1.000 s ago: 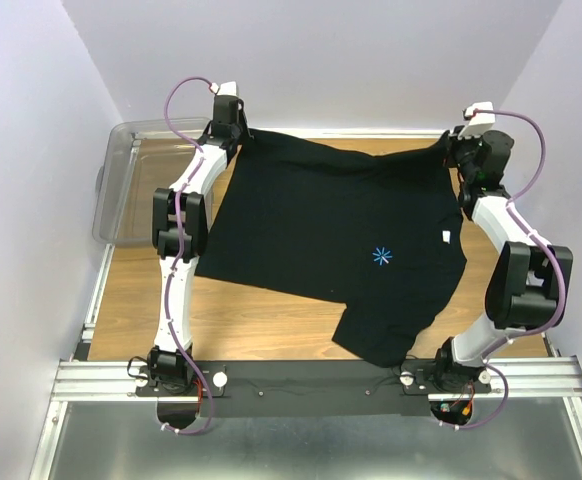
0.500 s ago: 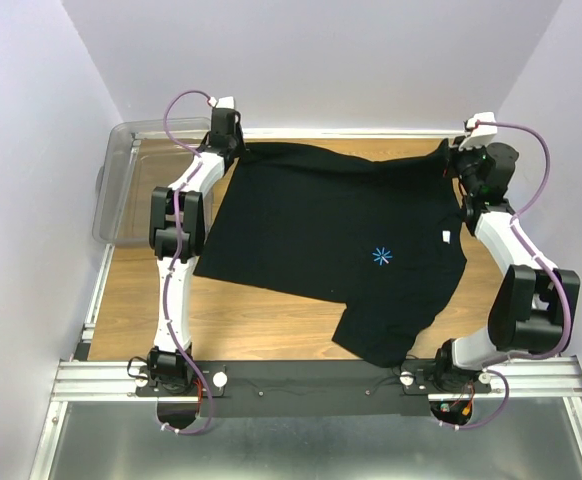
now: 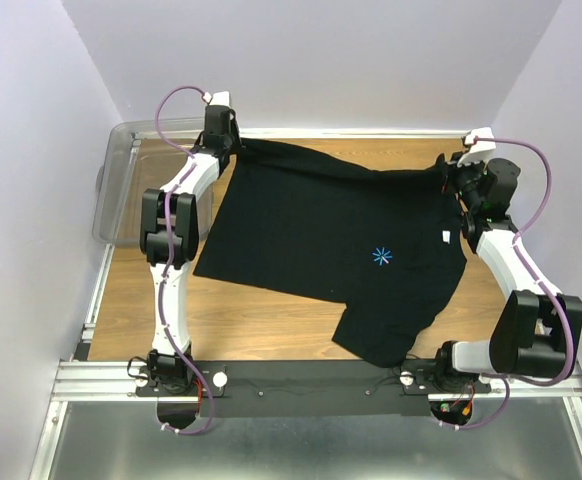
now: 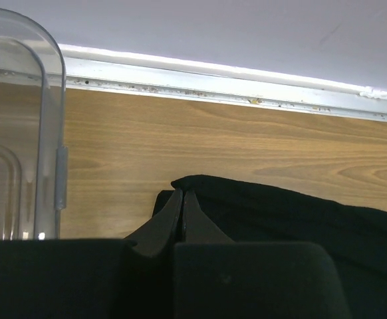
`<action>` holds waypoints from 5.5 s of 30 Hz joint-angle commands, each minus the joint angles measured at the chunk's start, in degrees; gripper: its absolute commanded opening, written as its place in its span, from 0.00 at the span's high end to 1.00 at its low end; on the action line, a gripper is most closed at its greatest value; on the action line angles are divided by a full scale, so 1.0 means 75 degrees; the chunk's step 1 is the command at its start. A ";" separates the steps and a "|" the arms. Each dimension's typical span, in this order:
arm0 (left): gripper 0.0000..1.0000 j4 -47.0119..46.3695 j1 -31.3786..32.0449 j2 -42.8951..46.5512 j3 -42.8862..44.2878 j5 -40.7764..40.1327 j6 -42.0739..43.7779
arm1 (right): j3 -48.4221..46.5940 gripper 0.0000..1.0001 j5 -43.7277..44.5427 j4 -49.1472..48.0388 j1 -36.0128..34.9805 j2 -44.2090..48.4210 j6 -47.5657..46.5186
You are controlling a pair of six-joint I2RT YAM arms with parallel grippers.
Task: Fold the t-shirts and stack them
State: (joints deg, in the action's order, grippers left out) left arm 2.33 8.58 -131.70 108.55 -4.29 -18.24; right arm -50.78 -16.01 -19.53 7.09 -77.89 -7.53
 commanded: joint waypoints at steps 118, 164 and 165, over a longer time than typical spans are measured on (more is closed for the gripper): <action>0.04 -0.0135 -0.0406 1.2520 -0.9654 0.2620 -0.0496 | -0.0084 0.25 -0.3279 0.6096 0.0050 -0.0640 -0.3238; 0.05 0.0041 -0.0406 1.3177 -0.9728 0.2647 0.0112 | -0.3096 0.82 -0.2963 0.5592 -0.0383 -0.4686 -0.1129; 0.05 0.0030 -0.0406 1.3189 -0.9728 0.2635 0.0112 | -0.3084 0.89 -0.2975 0.5592 -0.0395 -0.4639 -0.1152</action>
State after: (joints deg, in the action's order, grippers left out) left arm 2.85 5.96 -33.58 35.33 14.68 -18.02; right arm -74.81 -36.34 21.15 4.80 -114.21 -16.19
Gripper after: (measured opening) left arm 0.949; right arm 0.180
